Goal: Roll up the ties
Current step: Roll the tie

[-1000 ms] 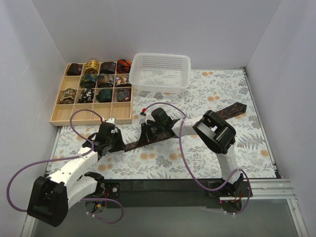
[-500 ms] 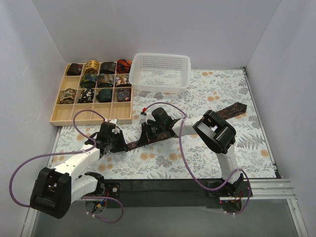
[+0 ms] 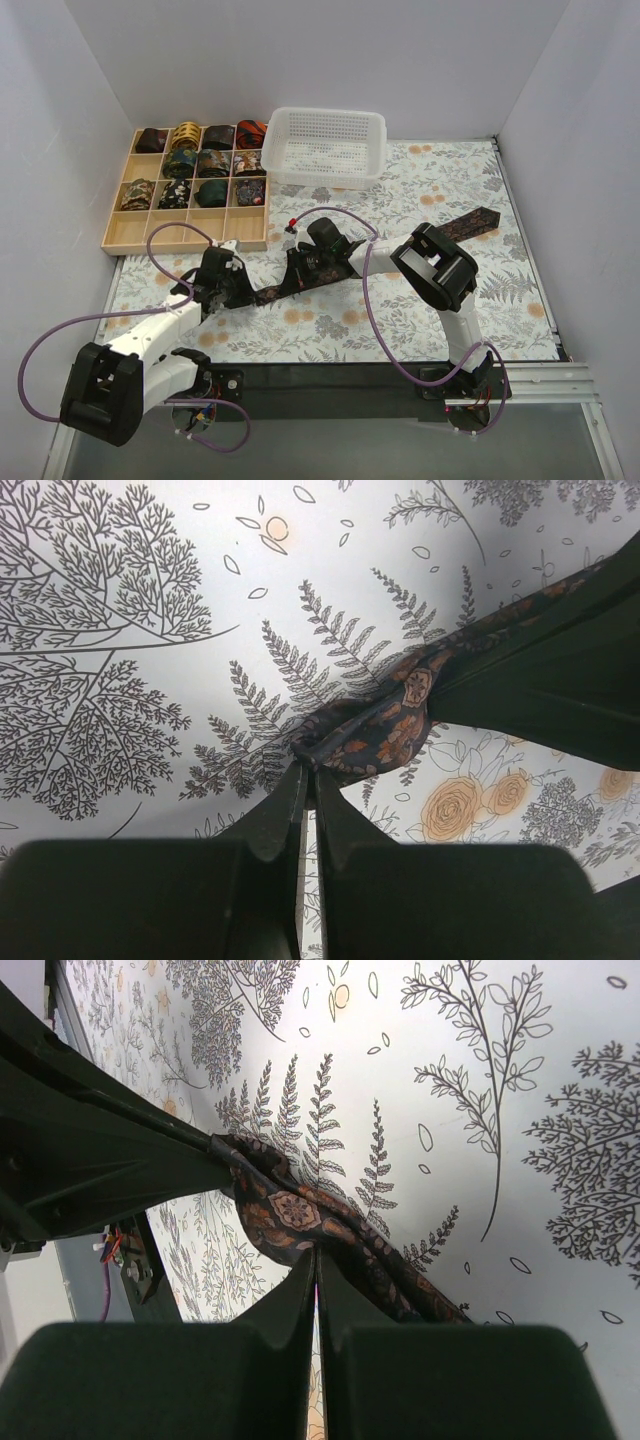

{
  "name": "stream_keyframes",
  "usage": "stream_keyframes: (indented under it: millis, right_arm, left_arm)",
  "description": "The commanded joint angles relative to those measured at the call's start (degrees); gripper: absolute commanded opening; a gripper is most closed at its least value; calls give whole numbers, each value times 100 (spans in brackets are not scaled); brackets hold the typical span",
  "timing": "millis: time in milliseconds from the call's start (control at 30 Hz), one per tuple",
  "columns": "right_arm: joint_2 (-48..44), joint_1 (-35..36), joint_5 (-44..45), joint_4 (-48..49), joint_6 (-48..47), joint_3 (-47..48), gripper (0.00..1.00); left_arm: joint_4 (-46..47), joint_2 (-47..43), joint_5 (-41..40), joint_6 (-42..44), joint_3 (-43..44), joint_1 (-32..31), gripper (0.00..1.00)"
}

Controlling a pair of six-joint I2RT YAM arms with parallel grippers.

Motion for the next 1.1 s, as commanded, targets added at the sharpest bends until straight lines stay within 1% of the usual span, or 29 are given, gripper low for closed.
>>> stream_keyframes:
  millis: [0,200,333,433,500,600,767,933,1033,1067]
  right_arm:
    - [135,-39,240,-198,-122,-96,8]
    - [64,-48,328,-206,-139,-123,7]
    - [29,-48,363,-189,-139,-123,7]
    - [3,-56,381,-198,-157,-123,8]
    - [-50,-48,416,-189,-192,-114,8]
    - [-103,-48,469,-171,-218,-123,8]
    - [-287,-48,609,-127,-271,-202,10]
    - [-427,-48,645,-83,-297,-281,12]
    - [-751,-56,925,-57,-367,-456,18]
    - [-840,-48,1013,-57,-394,-553,19]
  left_arm:
    - [-35,-186,133,-3,215,15,0]
    - [-193,-169,300,111,707,15,0]
    - [-193,-134,616,76,953,15,0]
    - [-88,-72,704,32,1033,-2,0]
    - [17,50,914,-29,1042,-20,1]
    - [333,148,1073,-214,1007,-143,1]
    - [633,323,986,-469,1068,-511,3]
    - [747,543,792,-522,1165,-697,6]
    - [765,552,600,-548,1130,-705,6]
    - [765,543,555,-531,1147,-705,6]
